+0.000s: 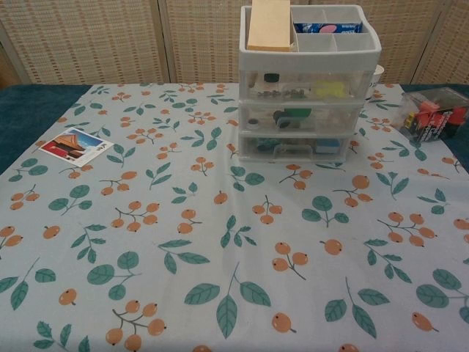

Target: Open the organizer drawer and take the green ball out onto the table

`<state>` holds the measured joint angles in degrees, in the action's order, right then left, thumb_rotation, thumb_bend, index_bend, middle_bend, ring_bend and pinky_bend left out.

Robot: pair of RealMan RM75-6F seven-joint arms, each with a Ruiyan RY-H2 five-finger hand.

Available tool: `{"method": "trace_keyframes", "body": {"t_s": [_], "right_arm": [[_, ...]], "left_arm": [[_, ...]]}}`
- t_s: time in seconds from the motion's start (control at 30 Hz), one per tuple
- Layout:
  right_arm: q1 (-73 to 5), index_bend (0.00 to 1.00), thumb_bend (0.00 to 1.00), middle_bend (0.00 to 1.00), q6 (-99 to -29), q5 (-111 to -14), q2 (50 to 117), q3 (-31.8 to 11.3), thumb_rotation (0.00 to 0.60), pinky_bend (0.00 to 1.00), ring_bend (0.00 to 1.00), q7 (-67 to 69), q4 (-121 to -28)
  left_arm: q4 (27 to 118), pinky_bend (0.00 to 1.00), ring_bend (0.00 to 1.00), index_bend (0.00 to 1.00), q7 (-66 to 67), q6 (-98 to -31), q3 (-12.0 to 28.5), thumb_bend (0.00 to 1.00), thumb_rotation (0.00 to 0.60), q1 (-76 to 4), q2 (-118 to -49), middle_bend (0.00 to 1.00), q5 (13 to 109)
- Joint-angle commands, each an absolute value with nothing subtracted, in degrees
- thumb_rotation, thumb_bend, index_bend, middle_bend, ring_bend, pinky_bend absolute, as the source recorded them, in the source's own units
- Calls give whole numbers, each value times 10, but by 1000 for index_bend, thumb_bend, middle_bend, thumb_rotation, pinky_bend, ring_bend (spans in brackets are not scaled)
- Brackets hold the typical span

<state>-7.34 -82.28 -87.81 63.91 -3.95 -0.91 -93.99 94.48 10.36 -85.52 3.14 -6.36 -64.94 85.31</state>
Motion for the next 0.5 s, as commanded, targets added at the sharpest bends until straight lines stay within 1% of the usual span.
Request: {"method": "trace_keyframes", "body": {"t_s": [0.03, 0.13, 0.23, 0.33, 0.4, 0.5], "right_arm": [[-85, 52, 0, 219, -814, -889, 638, -42, 600, 203, 165, -7, -950], [-101, 52, 0, 289, -793, -888, 639, -46, 600, 373, 306, -9, -967], [-124, 52, 1, 386, -752, -877, 637, -48, 600, 588, 487, -11, -991], [-147, 54, 7, 469, -713, -863, 641, -52, 600, 690, 595, -8, -1006], [-167, 65, 30, 593, -688, -856, 658, -60, 600, 784, 703, 5, -1005], [-194, 79, 75, 744, -654, -836, 687, -72, 600, 869, 811, 33, -998]], "left_arm": [[946, 89, 20, 33, 101, -859, 31, 0, 600, -62, -648, 0, 857], [945, 88, 20, 33, 97, -864, 31, 0, 600, -60, -647, 0, 859], [945, 88, 20, 33, 95, -864, 29, 0, 600, -59, -646, 0, 860], [944, 88, 20, 33, 91, -864, 28, 0, 600, -58, -645, 0, 860], [943, 88, 20, 34, 88, -864, 28, 0, 600, -57, -646, 0, 860], [941, 88, 20, 34, 84, -864, 27, 0, 600, -56, -645, 0, 860]]}}
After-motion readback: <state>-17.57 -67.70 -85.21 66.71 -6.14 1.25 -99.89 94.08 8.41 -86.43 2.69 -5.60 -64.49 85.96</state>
